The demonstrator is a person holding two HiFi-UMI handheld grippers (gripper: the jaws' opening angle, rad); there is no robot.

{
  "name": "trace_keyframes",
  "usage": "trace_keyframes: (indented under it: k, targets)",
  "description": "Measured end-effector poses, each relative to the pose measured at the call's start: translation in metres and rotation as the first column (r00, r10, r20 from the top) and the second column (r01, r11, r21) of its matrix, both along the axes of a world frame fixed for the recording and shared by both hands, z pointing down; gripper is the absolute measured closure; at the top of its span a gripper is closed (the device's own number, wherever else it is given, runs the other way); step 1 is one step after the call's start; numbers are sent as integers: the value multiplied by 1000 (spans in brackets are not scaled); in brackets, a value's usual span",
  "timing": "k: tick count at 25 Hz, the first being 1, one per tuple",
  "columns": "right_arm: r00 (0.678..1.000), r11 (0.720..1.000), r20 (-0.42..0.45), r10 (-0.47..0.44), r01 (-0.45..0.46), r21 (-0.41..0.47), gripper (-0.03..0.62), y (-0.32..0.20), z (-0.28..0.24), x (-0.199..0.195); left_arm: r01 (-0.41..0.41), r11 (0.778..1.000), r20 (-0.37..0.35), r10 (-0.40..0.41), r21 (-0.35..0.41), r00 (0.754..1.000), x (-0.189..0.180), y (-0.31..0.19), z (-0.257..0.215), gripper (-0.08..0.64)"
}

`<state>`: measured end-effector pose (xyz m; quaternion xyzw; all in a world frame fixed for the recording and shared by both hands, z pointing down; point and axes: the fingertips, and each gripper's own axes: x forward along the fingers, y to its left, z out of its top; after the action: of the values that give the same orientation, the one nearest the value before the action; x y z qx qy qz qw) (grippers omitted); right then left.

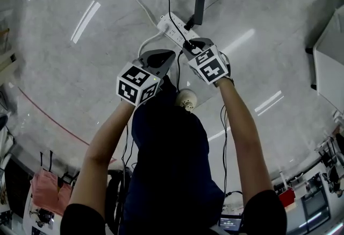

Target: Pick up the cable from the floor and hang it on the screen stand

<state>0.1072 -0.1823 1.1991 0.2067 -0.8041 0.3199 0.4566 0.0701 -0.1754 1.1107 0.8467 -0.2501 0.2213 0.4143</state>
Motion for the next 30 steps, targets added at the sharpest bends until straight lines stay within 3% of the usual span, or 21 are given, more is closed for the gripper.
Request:
trace_keyframes:
  k: [19,30]
  targets:
    - [984,989,128,121,-108,-106,459,34,-172,-24,79,996,26,-78,-51,997,-28,28,-125,554]
    - [982,994,159,100,-90,-70,460,59,-283,-25,120,992,9,-120,-48,993,-22,65,-219,554]
